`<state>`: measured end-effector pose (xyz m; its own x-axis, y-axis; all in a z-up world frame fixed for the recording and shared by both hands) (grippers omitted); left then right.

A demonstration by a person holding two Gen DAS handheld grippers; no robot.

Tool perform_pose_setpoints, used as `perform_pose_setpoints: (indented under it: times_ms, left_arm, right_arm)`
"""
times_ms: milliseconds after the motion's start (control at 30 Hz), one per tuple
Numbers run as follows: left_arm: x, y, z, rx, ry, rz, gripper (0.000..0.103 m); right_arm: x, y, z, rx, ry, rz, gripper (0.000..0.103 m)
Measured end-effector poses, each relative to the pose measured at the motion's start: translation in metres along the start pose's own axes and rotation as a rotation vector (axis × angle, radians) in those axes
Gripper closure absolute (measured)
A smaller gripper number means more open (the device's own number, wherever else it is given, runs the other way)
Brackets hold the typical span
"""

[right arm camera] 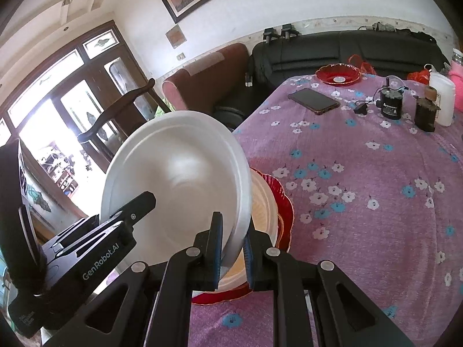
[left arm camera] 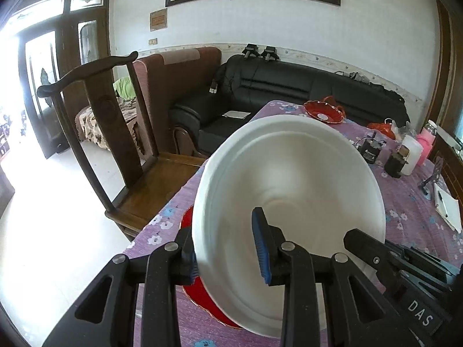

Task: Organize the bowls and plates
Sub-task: 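Carry the white bowl with both grippers over the stack and lower it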

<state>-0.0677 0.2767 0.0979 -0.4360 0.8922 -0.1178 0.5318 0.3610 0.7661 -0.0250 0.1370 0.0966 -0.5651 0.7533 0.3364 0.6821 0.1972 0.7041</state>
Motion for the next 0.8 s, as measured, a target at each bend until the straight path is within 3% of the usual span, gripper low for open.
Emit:
perform_pose_setpoints:
  times_ms: [800]
  left_arm:
    - [0.004, 0.001, 0.017, 0.038, 0.024, 0.037, 0.074]
  right_arm:
    - [0.001, 0.001, 0.015, 0.036, -0.004, 0.024, 0.087]
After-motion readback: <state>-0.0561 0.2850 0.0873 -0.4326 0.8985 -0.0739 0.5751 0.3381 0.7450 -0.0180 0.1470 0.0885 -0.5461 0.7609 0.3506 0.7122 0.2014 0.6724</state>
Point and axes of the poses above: each gripper's, at about its wrist camera, not at the fingertips, and z roughly the way its jaws point, x to its left, y to its top, the point moved 4 cm from there along z, roughly the way its jaws point, and after that the axes turned 7 degrees about -z, right-handed, at the moved point
